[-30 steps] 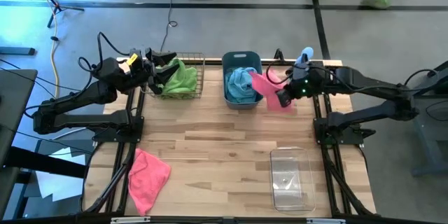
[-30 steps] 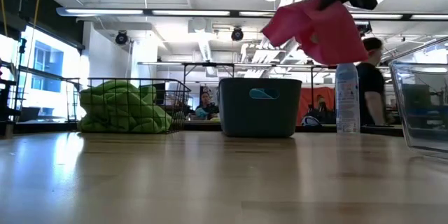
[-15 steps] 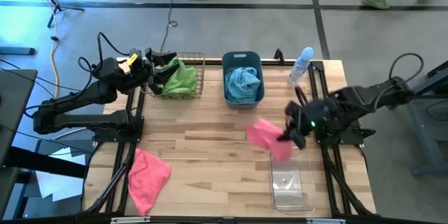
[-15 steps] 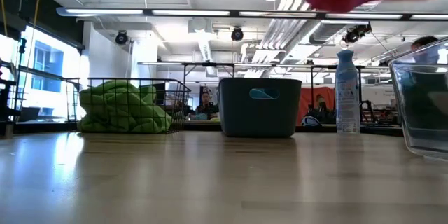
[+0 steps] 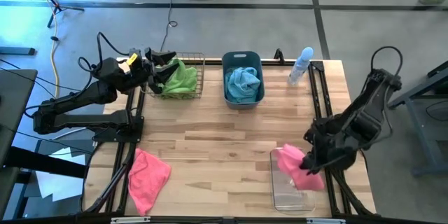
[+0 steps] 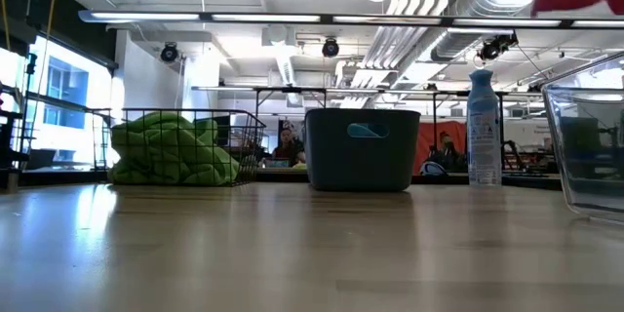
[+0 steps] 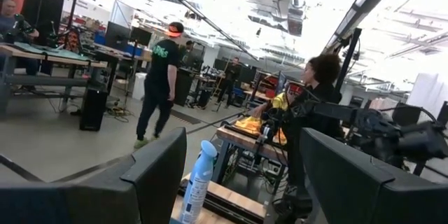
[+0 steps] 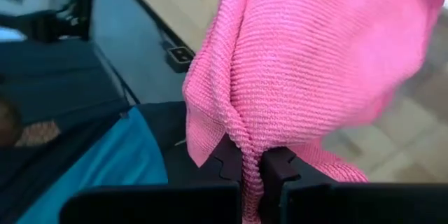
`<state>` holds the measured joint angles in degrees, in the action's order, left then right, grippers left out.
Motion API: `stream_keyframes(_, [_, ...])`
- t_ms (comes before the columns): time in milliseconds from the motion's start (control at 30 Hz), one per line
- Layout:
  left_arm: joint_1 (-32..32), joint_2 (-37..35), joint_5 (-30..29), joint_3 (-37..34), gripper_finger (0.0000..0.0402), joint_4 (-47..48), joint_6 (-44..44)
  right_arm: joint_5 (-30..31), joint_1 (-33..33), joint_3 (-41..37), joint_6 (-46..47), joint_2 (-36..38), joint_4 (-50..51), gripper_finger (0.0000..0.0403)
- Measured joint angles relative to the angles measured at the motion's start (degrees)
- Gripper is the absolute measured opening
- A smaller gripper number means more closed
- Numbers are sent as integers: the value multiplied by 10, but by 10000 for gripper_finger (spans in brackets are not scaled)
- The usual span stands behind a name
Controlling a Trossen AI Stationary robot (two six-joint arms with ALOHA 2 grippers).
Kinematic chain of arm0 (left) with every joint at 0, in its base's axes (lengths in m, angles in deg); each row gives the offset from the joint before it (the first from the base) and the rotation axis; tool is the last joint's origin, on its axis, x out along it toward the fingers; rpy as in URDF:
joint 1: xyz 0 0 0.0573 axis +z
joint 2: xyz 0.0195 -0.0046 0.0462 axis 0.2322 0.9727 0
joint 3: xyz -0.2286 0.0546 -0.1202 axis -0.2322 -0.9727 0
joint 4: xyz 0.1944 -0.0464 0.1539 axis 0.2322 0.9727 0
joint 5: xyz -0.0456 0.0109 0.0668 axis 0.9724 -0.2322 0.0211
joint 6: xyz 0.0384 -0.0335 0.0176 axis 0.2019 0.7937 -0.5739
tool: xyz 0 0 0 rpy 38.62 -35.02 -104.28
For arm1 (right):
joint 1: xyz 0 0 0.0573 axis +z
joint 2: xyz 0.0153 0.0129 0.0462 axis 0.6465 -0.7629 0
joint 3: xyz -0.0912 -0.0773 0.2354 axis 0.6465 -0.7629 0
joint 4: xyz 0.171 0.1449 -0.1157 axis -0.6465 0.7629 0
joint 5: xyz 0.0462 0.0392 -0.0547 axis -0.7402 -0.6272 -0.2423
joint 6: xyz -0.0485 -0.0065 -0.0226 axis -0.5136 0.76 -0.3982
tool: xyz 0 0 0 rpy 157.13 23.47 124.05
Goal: Sort microfiber towel by color & place in baskets
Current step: Put the top pink microfiber cloth into the transparent bin
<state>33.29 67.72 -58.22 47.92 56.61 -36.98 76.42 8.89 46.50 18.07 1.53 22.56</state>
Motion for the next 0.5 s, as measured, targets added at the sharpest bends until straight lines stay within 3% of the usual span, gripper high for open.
stream_keyframes(100, [0, 0, 0, 0, 266, -3, 0, -12, 25, 0, 68, -25, 5, 0])
stream_keyframes(267, [0, 0, 0, 0, 266, -18, -1, -82, 48, 0, 161, -74, 29, 0])
stream_keyframes(433, [0, 0, 0, 0, 266, -37, -25, -30, 43, 0, 219, -82, 31, 0])
stream_keyframes(500, [0, 0, 0, 0, 266, -41, -26, -43, 31, 0, 244, -82, 46, 0])
